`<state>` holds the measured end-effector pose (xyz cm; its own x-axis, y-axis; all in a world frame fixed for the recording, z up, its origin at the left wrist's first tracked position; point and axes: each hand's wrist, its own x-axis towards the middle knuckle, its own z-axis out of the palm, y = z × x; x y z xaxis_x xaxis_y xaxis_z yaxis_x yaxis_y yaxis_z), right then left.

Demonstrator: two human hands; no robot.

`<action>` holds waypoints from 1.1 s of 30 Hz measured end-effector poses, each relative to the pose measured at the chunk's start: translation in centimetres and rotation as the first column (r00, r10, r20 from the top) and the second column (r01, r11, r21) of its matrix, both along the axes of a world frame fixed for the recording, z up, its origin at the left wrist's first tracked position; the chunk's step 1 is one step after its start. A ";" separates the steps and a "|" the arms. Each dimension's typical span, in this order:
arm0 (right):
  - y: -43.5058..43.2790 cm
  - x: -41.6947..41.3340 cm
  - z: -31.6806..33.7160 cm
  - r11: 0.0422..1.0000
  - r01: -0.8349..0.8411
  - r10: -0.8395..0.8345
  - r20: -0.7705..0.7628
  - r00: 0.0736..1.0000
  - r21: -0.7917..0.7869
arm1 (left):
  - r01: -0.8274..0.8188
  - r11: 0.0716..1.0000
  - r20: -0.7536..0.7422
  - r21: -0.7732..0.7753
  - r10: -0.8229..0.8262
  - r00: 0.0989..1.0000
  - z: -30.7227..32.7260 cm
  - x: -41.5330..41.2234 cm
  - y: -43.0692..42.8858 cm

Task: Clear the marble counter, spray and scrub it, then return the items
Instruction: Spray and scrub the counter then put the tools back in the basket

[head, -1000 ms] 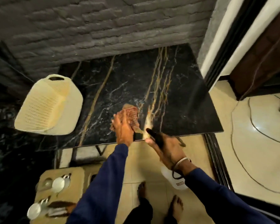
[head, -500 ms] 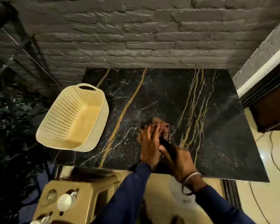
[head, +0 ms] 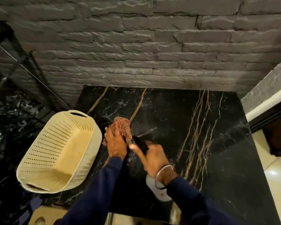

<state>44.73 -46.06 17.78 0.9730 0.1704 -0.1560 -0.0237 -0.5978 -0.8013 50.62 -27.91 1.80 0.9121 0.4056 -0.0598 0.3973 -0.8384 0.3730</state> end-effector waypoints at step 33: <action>7.9 25.9 -2.1 0.958 -0.288 0.288 0.091 0.953 -0.021 | -0.651 0.744 0.053 -0.152 0.664 0.746 1.9 24.4 10.5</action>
<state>70.58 -38.20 15.64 0.8929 0.4447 -0.0701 0.2242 -0.5743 -0.7874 75.06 -17.40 3.68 0.4246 0.9025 -0.0721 0.7899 -0.3303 0.5167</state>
